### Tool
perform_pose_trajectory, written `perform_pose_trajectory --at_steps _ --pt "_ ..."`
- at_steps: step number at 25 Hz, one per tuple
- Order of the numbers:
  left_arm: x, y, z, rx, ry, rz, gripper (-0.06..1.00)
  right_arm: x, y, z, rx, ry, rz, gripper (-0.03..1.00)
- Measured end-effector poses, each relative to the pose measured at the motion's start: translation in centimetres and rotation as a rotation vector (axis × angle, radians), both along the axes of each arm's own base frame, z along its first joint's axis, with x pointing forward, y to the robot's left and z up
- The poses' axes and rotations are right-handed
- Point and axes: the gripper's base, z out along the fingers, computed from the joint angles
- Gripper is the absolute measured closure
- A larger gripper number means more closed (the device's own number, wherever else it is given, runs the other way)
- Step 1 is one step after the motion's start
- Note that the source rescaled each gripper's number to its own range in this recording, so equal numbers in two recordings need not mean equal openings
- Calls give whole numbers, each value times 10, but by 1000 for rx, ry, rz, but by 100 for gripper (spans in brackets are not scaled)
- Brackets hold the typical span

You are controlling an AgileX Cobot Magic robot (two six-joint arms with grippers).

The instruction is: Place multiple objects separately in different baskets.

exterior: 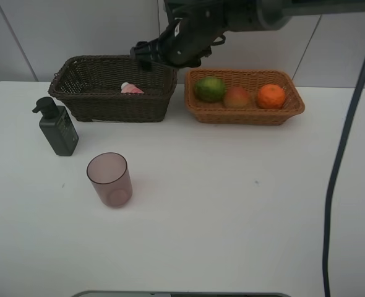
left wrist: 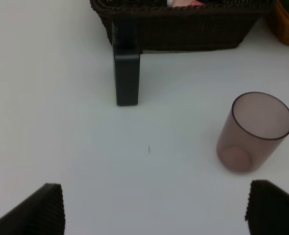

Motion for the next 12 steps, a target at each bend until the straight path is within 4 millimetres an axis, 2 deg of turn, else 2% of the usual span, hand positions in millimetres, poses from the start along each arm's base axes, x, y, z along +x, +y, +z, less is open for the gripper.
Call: perform_pose_trajectory --at_steps 4,6,9,12 --pt "0 0 0 0 0 0 -1 -3 -46 0 -150 232 -100 18" --pt "0 0 0 0 0 0 -1 -11 -71 3 -208 328 -142 18" --pt "0 0 0 0 0 0 -1 -24 -111 11 -225 387 -213 18" --pt "0 0 0 0 0 0 -1 -45 -161 16 -222 434 -310 18"
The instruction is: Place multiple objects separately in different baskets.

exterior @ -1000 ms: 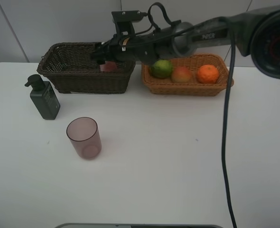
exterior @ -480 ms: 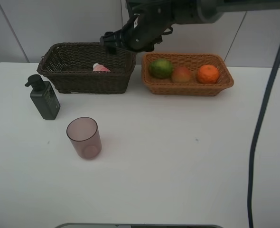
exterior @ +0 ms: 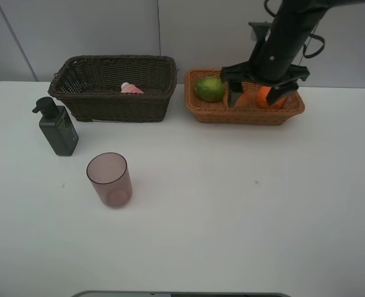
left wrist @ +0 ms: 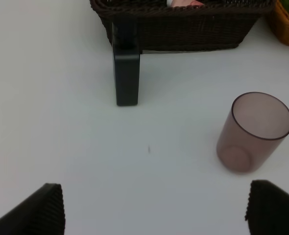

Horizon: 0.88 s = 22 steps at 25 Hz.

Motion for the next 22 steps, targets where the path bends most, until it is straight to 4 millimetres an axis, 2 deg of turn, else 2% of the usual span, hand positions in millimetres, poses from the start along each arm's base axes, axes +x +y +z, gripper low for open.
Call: perform_pose_trajectory --at_steps 4,6,9,13,22 --pt "0 0 0 0 0 0 -1 -39 -66 16 -2 8 -154 18" --pt "0 0 0 0 0 0 -1 -62 -93 24 -4 -4 -221 18" --pt "0 0 0 0 0 0 -1 -103 -119 48 -4 -70 -294 18" --pt "0 0 0 0 0 0 -1 -153 -122 77 12 -202 -302 18" --pt "0 0 0 0 0 0 -1 -258 -121 141 77 -623 -298 18"
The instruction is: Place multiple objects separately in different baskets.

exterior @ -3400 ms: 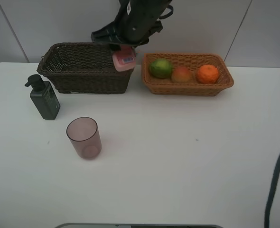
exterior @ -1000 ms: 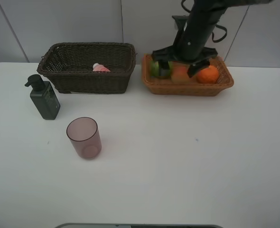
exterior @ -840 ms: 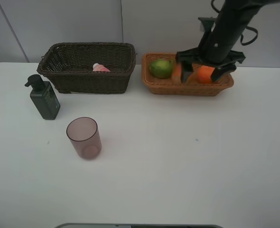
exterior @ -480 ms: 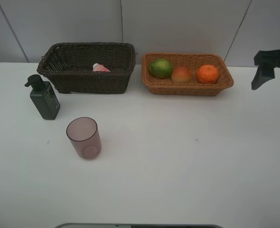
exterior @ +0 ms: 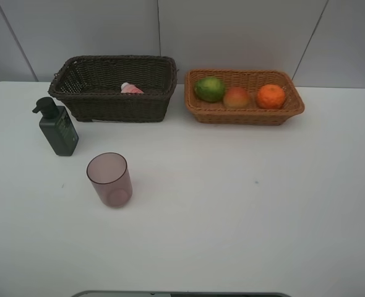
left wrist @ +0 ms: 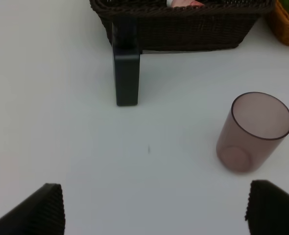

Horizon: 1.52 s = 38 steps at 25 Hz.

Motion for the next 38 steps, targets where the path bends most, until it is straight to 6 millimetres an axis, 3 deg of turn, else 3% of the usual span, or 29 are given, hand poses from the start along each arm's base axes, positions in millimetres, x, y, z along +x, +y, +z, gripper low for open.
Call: perform_pose_trajectory --at_steps 5,11,23,38 --pt "0 0 0 0 0 0 -1 -49 0 16 -1 -193 0 18" --pt "0 0 0 0 0 0 -1 -82 -1 13 -16 -305 -7 18" --pt "0 0 0 0 0 0 -1 -110 -1 -65 -20 -297 -11 18" --pt "0 0 0 0 0 0 -1 -118 -4 -77 -49 -264 -32 18"
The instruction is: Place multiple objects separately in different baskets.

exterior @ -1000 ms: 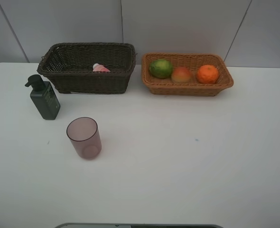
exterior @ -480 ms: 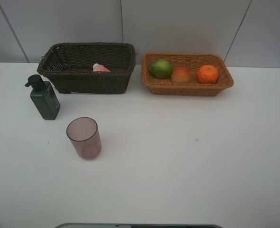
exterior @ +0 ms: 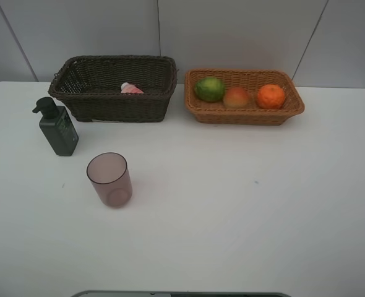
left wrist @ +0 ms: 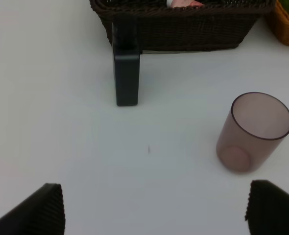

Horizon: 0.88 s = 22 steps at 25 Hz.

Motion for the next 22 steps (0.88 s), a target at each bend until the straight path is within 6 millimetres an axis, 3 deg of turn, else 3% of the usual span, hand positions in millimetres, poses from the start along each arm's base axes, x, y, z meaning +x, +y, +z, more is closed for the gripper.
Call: perform_pose_trajectory --at_steps 22 --pt "0 0 0 0 0 0 -1 -1 1 0 6 -4 5 18"
